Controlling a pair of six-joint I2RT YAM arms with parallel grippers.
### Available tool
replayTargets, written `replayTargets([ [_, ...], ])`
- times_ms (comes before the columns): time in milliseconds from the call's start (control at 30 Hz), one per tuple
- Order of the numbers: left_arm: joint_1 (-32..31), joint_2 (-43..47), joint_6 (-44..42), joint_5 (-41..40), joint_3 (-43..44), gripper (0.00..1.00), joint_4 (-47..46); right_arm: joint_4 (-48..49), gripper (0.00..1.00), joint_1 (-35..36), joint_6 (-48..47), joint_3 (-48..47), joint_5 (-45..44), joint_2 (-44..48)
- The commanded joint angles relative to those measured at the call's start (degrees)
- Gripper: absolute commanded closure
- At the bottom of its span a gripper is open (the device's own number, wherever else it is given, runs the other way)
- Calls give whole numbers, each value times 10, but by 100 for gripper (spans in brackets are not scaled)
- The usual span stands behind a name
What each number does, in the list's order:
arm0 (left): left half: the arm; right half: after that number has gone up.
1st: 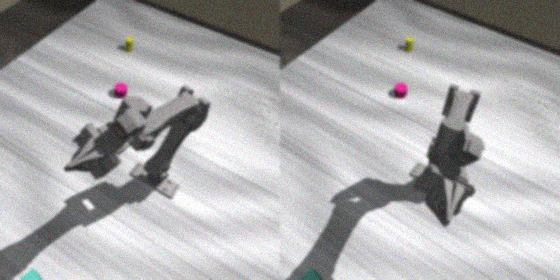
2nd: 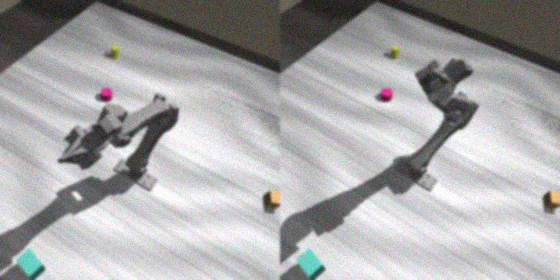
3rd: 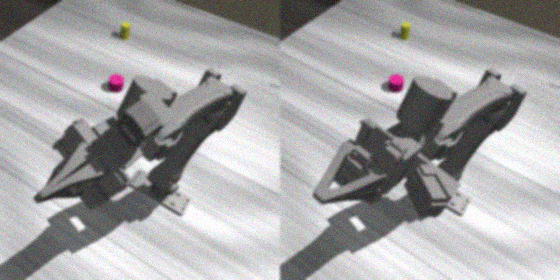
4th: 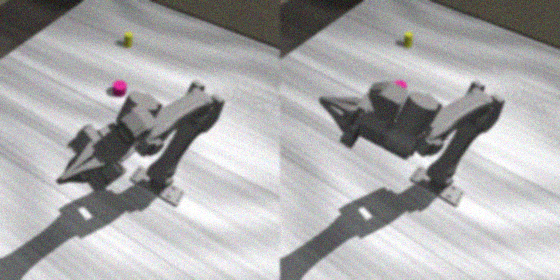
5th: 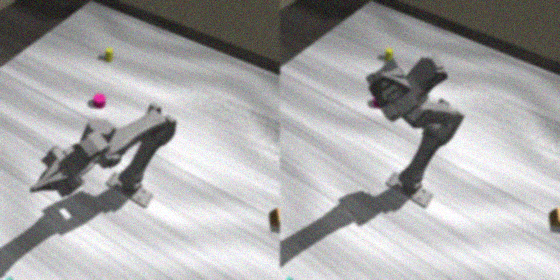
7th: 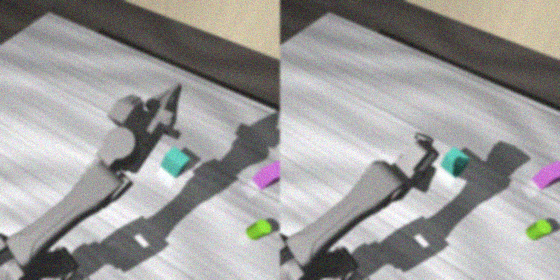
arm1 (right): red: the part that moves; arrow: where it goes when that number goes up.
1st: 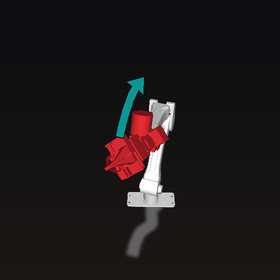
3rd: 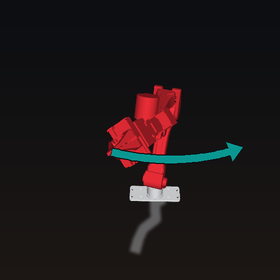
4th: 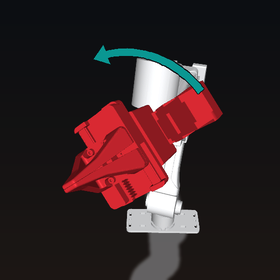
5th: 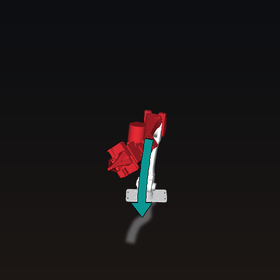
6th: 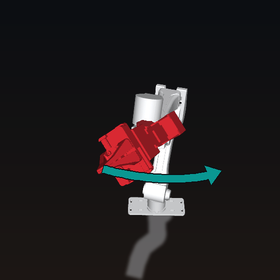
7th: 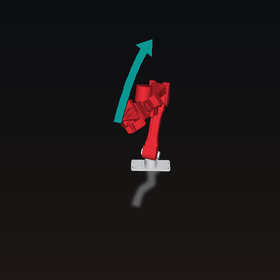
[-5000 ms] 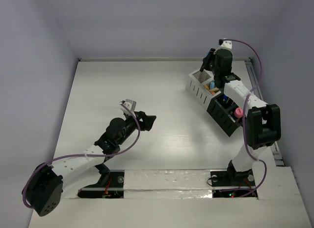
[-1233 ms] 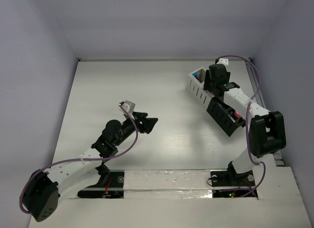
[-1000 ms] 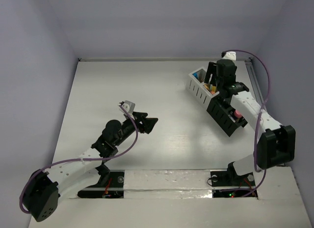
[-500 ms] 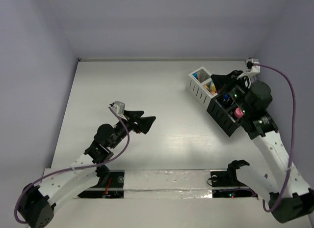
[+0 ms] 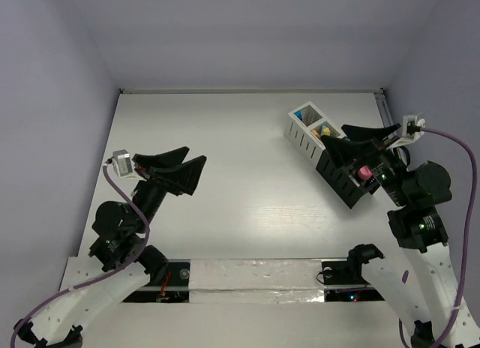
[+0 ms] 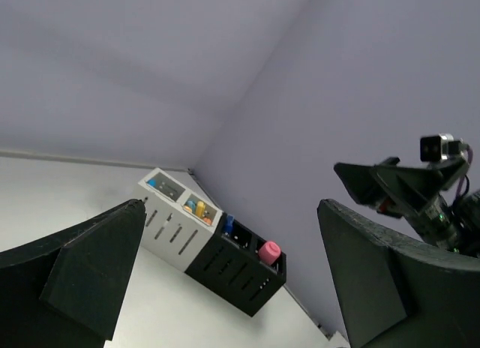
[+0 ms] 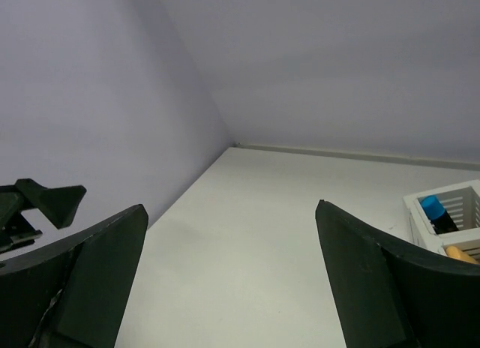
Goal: Sort the stationery into containers
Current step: Reset both arms
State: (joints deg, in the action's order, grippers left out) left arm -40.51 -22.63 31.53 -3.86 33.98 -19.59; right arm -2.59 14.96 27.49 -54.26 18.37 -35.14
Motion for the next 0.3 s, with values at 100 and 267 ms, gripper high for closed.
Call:
replayTargets([
  [100, -4, 22, -22, -65, 38, 1, 77, 14, 0, -1, 5, 14, 20, 7],
  [267, -4, 24, -52, -80, 72, 1, 138, 3, 0, -1, 4, 0, 21, -7],
])
